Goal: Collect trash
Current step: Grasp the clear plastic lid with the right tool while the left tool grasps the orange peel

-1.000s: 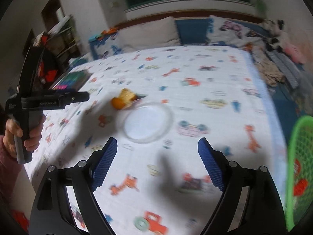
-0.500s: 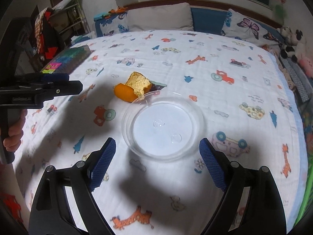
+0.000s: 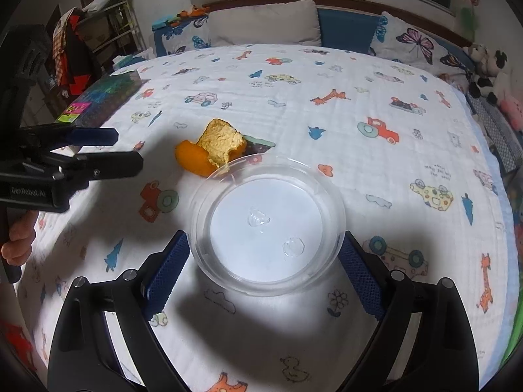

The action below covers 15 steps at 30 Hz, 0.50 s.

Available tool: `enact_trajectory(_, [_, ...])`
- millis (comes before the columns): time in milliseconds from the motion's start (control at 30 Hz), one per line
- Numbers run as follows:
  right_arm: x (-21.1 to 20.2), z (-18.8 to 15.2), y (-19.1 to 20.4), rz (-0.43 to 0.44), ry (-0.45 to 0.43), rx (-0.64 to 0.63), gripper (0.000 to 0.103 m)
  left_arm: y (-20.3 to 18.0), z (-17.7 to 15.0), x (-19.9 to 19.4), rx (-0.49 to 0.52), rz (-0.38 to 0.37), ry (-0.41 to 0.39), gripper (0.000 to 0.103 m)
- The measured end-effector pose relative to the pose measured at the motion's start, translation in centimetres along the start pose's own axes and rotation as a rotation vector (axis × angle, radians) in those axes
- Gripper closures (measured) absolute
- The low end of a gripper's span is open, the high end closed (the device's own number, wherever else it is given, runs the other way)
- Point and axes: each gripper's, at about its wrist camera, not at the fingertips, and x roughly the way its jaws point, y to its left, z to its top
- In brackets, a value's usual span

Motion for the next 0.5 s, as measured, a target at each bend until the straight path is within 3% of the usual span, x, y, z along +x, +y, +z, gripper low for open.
enact_trajectory(500, [-2.7,-0.9,-2.2,-0.010,-0.033,0.060,0.014,-3.1,0.8,2.1,0.136,-0.042,0.005,0.023])
